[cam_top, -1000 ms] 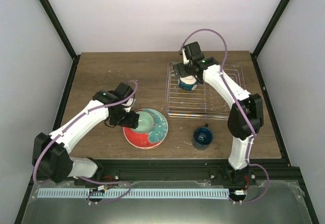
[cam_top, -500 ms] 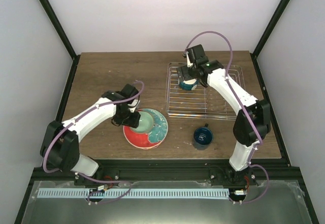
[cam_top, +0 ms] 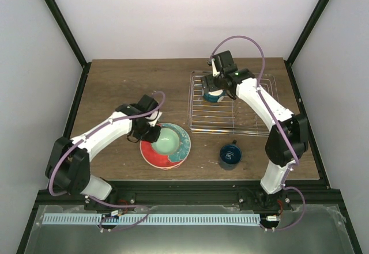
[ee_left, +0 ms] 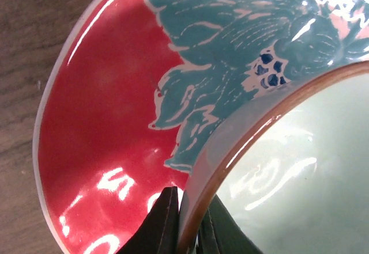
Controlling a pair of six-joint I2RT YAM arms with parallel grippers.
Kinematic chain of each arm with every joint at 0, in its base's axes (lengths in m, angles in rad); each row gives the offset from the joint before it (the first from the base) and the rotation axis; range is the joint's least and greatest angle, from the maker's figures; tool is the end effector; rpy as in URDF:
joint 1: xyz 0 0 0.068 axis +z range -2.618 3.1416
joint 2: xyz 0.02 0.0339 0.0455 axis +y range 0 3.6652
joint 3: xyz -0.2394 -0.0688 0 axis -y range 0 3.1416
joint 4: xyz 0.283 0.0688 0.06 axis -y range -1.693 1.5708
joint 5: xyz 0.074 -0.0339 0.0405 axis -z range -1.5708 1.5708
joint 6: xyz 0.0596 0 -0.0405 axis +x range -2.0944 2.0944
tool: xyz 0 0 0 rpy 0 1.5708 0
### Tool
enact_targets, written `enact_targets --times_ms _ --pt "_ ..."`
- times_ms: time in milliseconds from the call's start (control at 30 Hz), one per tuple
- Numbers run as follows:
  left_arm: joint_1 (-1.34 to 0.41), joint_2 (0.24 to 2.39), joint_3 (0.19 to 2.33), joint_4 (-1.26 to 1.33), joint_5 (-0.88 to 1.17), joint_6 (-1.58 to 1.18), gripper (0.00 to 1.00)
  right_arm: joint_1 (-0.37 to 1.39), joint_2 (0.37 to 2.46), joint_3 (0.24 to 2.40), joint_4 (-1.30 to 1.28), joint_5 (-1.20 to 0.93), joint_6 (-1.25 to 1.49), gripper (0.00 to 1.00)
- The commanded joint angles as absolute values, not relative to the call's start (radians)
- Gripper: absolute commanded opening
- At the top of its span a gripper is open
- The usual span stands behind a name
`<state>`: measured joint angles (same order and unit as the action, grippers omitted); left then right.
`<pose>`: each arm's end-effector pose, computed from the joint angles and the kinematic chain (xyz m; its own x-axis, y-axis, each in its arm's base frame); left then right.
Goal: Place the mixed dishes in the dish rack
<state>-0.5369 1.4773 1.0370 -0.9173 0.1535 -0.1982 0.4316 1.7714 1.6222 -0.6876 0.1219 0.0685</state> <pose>0.2594 -0.1650 0.1556 -0.9284 0.3262 -0.1780 0.3575 0.9148 -0.1882 0.4078 0.1799 0.2665 -0.6962 -0.2458 -0.6744 -0.2943 0.9547 -0.0442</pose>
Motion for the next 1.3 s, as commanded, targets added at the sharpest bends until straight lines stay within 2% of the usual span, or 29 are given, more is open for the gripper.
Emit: enact_targets --times_ms 0,200,333,533,700,833,1100,1267 --pt "-0.538 1.462 1.036 -0.93 0.19 -0.182 0.0 0.413 1.713 1.631 -0.675 0.03 0.091 0.93" --pt "-0.496 1.402 1.077 -0.943 0.347 -0.165 0.0 0.374 1.697 1.626 -0.693 -0.127 0.115 0.93" --pt "-0.417 1.309 1.08 -0.864 0.552 -0.164 0.0 0.301 1.683 1.609 -0.706 -0.365 0.142 0.93" --pt "-0.339 1.252 1.064 -0.594 0.777 -0.266 0.0 0.163 1.653 1.513 -0.615 -0.828 0.211 0.89" --pt "-0.332 1.306 1.081 -0.29 0.92 -0.425 0.0 0.143 1.673 1.436 -0.532 -1.116 0.249 0.85" --pt "-0.321 1.364 1.094 -0.004 1.006 -0.572 0.0 0.142 1.665 1.308 -0.312 -1.297 0.393 0.83" --pt "-0.32 1.478 1.093 0.315 1.069 -0.729 0.0 0.142 1.619 1.125 0.187 -1.431 0.713 0.83" --pt "-0.321 1.5 1.08 0.415 1.097 -0.78 0.0 0.142 1.623 1.002 0.724 -1.449 1.1 0.84"
